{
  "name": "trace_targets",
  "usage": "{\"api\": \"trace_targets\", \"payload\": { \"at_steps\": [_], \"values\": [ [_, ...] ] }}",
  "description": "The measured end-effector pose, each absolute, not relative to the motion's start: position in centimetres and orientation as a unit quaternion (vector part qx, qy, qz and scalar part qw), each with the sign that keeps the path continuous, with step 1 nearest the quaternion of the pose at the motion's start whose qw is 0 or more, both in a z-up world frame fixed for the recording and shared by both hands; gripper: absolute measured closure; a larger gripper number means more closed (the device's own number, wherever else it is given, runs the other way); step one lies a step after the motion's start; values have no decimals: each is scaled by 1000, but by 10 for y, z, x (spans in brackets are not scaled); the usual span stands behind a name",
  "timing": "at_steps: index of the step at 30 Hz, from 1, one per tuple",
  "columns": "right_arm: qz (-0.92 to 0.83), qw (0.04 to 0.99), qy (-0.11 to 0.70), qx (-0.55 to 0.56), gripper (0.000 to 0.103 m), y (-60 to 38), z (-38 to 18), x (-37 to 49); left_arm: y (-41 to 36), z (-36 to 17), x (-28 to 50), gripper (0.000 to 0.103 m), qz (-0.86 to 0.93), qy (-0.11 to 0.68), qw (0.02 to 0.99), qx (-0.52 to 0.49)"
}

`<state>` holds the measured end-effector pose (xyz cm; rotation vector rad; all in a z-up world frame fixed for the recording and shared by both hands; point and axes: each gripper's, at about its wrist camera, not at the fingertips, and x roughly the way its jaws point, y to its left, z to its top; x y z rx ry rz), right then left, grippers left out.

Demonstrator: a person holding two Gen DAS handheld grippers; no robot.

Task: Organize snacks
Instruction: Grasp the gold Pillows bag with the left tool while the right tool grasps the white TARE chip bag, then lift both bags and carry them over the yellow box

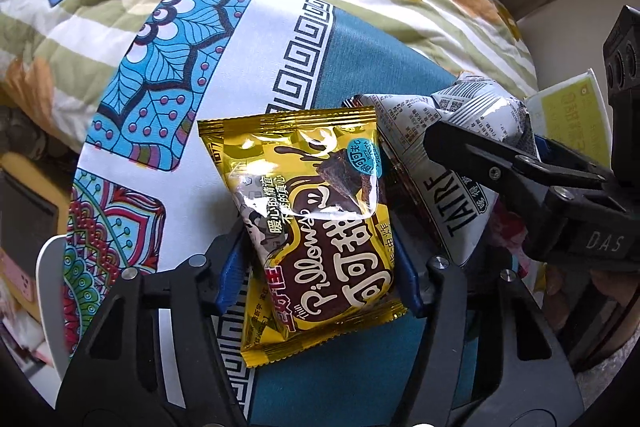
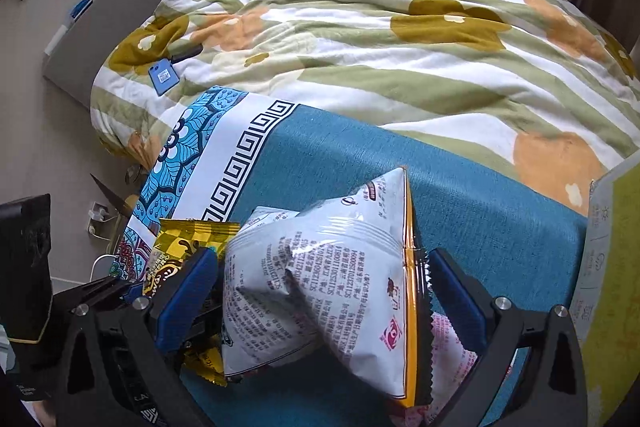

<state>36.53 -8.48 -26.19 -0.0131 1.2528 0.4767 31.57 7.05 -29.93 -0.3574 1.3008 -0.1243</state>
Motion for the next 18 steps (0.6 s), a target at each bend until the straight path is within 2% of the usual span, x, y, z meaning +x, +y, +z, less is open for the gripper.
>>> {"api": "trace_targets", "payload": {
  "at_steps": [3,6,11,13,18],
  "values": [
    [223,781,583,-10,1,-82,-266,366,76,-299,313,45,-58,598,782,-166],
    [226,778,587,-4,9,-81,-269,367,81,-296,312,45,-55,599,783,-158],
    [228,776,588,3,16,-79,-272,365,87,-295,306,46,-47,601,784,-150],
    [229,777,587,7,27,-79,-272,364,89,-296,303,46,-45,602,784,-143],
    [221,783,582,17,32,-79,-270,359,95,-292,293,47,-47,606,783,-133]
  ]
}}
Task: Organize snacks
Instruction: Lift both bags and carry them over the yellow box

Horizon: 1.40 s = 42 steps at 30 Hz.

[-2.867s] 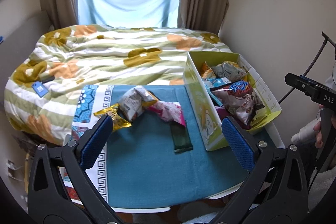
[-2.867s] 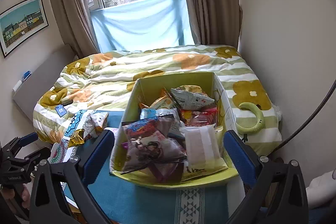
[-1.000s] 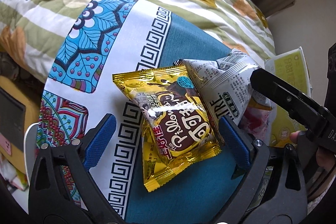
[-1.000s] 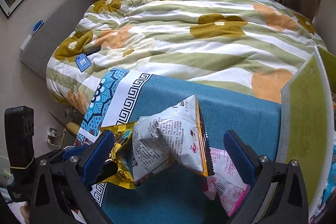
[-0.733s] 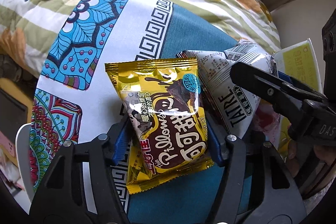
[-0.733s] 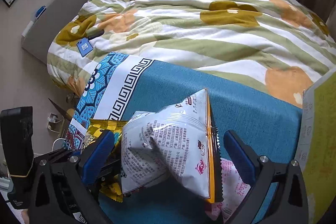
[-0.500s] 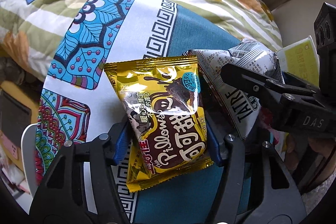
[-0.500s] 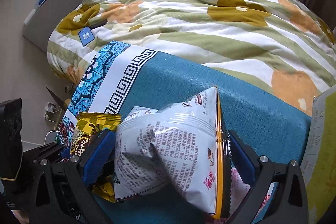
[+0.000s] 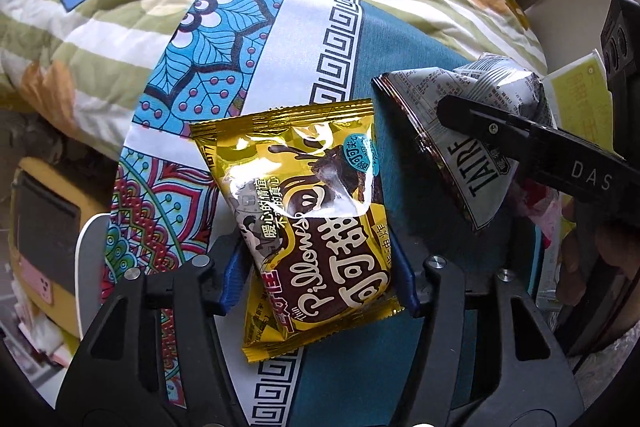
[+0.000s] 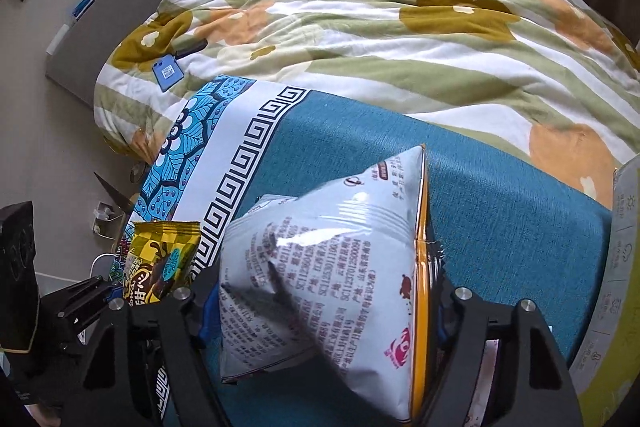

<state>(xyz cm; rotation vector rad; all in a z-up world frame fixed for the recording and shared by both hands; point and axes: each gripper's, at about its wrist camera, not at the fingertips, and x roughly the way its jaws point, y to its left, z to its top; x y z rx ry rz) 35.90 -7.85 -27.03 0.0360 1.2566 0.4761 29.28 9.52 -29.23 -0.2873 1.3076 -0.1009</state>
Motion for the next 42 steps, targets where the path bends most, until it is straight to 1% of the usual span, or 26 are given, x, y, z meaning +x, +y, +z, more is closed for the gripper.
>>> {"api": "trace_targets", "payload": {
  "at_steps": [5,10,21,26,29,33,37,42],
  "values": [
    [210,794,569,38,33,-83,-256,347,99,-274,282,48,-55,593,795,-119],
    [199,811,547,56,33,-88,-230,329,99,-241,269,48,-71,571,813,-94],
    [163,864,467,88,33,-89,-145,263,96,-148,231,48,-130,491,861,-29],
    [123,886,434,108,33,-99,-111,232,79,-112,225,48,-179,456,872,1],
    [91,896,419,119,33,-114,-94,215,56,-96,231,48,-207,441,873,22],
    [57,906,398,131,33,-147,-74,198,13,-73,244,48,-240,427,872,21],
    [22,916,379,133,33,-197,-54,191,-47,-57,259,48,-267,415,869,27],
    [-5,926,355,130,33,-270,-35,196,-130,-50,288,48,-280,411,867,29]
  ]
}}
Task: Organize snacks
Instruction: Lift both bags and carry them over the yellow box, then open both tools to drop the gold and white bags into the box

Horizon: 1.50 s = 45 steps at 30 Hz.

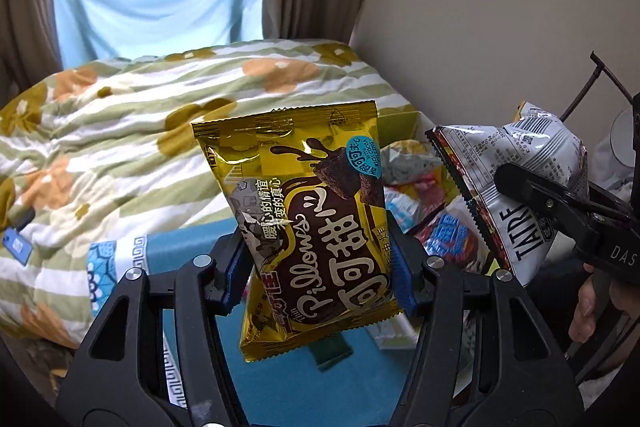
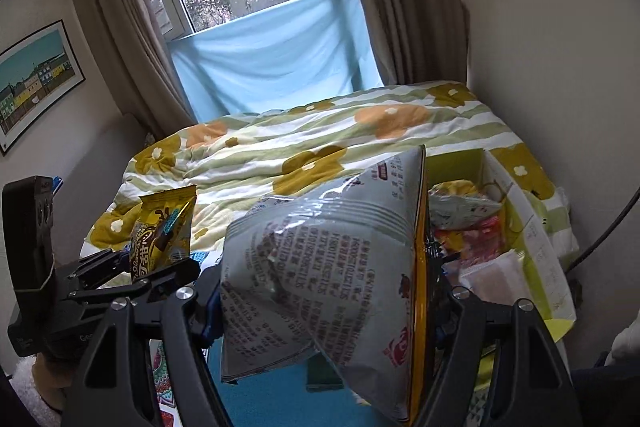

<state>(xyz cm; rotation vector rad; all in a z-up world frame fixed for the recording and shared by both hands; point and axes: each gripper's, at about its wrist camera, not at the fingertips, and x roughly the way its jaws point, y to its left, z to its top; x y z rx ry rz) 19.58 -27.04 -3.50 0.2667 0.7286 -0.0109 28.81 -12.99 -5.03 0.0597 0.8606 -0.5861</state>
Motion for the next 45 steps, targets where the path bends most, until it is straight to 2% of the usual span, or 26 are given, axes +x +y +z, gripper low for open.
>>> {"api": "trace_targets", "payload": {
  "at_steps": [6,12,14,15,16,23,28,36,38,40,41,45],
  "values": [
    [5,923,365,124,33,-345,-38,225,-218,-67,331,48,-270,431,860,24],
    [23,911,395,117,33,-395,-58,256,-260,-102,365,47,-238,468,851,2],
    [31,907,404,116,33,-409,-67,263,-266,-111,372,32,-223,476,851,-7],
    [36,904,409,117,33,-413,-71,266,-266,-114,373,8,-211,478,853,-6],
    [39,902,414,118,33,-416,-75,270,-265,-116,373,1,-202,473,857,-7],
    [62,893,427,130,33,-433,-92,276,-239,-111,353,1,-179,466,866,-22],
    [70,894,432,93,32,-424,-101,273,-217,-100,326,1,-146,457,877,-25],
    [90,890,433,113,30,-415,-102,283,-196,-99,307,1,-114,459,881,-32],
    [93,891,428,121,24,-412,-106,287,-189,-99,300,1,-106,458,882,-33],
    [87,898,416,117,6,-411,-109,287,-181,-102,294,1,-97,464,880,-30],
    [78,904,407,110,2,-411,-109,284,-177,-104,290,1,-91,467,879,-27],
    [66,927,361,81,0,-415,-105,267,-162,-115,279,1,-79,479,874,-30]
  ]
}}
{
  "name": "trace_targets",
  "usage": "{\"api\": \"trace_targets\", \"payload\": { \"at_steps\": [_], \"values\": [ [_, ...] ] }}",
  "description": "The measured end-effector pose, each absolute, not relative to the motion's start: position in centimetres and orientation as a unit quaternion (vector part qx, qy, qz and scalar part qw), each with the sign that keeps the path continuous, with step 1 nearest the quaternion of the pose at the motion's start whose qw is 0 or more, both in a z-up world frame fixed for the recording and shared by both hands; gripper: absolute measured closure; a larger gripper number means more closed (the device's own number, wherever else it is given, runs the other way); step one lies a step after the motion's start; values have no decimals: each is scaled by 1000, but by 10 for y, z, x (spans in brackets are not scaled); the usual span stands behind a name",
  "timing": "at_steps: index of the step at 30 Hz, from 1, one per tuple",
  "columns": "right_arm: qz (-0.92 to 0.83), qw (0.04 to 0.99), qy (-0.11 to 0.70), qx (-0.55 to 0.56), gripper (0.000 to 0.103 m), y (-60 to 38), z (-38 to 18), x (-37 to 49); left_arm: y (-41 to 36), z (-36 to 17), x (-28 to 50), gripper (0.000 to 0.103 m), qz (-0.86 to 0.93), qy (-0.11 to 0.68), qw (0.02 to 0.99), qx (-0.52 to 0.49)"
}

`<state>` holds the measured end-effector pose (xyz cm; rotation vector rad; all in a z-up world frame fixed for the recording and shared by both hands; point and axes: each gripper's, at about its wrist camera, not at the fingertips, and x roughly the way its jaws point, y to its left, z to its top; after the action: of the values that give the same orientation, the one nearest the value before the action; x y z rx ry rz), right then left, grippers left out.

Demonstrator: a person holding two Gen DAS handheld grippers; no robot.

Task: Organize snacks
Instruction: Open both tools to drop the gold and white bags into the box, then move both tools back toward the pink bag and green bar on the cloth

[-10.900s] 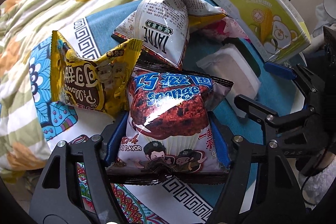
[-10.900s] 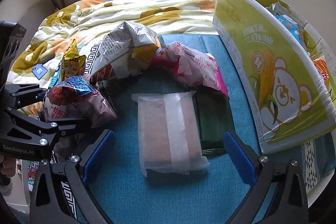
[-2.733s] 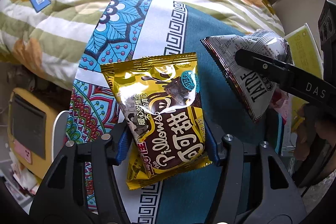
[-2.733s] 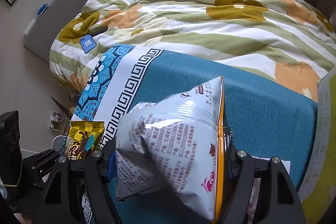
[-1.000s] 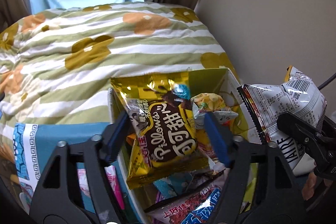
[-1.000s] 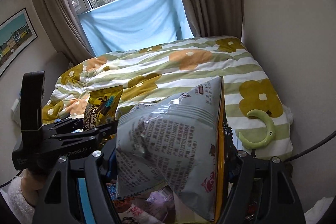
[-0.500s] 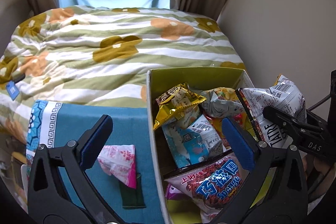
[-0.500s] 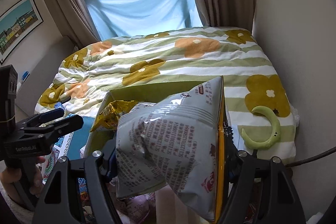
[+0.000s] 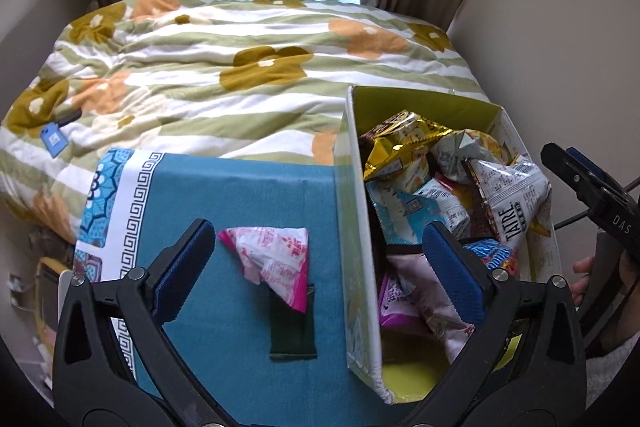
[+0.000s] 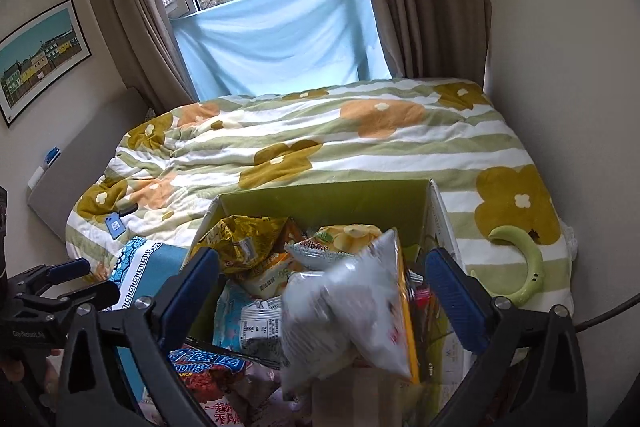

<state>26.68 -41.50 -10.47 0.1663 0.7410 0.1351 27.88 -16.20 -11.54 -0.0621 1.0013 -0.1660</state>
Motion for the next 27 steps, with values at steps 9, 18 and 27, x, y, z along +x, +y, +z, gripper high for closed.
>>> {"api": "trace_targets", "payload": {
  "at_steps": [9,18,27],
  "values": [
    [54,923,374,73,0,-407,-92,245,-131,-103,261,1,-83,463,882,-29],
    [29,932,352,79,0,-361,-53,210,-66,-79,244,1,-117,443,888,-34],
    [23,937,342,62,0,-260,-34,177,23,-62,214,1,-130,422,897,-33]
  ]
}}
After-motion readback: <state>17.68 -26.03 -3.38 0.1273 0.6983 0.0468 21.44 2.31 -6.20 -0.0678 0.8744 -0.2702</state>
